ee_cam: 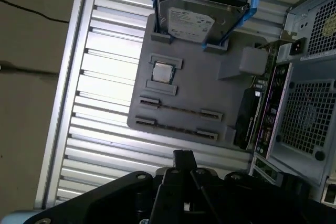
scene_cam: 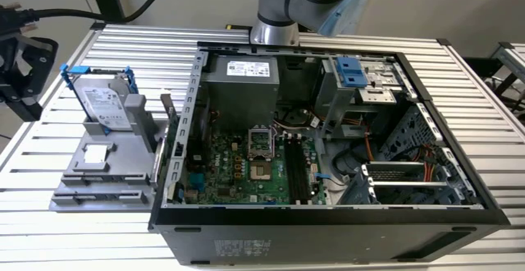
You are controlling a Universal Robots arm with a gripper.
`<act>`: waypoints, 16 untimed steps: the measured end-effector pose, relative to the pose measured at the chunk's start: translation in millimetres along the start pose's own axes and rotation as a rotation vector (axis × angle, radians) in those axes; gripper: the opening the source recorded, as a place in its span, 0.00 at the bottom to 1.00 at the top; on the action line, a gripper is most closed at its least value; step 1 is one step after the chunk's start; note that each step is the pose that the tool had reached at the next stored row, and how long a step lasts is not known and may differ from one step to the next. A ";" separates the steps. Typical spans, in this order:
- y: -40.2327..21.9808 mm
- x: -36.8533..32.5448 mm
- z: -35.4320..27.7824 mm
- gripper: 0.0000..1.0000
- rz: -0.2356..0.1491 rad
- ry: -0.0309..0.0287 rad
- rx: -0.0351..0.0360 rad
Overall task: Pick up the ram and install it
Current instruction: 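Pick up the ram and move it above insertion slot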
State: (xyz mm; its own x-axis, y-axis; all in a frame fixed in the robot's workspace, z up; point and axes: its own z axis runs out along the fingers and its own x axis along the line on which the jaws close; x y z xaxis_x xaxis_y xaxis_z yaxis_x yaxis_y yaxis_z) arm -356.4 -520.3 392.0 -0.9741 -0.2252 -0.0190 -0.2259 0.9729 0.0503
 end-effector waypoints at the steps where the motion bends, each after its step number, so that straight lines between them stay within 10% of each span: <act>1: 0.0 0.0 0.0 0.00 -0.016 0.0008 -0.0003; 16: 0.1 0.3 -0.1 0.00 -0.225 0.0101 -0.0037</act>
State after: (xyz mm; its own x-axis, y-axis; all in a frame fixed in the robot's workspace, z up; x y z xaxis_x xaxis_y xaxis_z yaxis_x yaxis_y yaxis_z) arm -356.8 -520.3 392.0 -0.8991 -0.4372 -0.0201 -0.4376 0.8978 0.0496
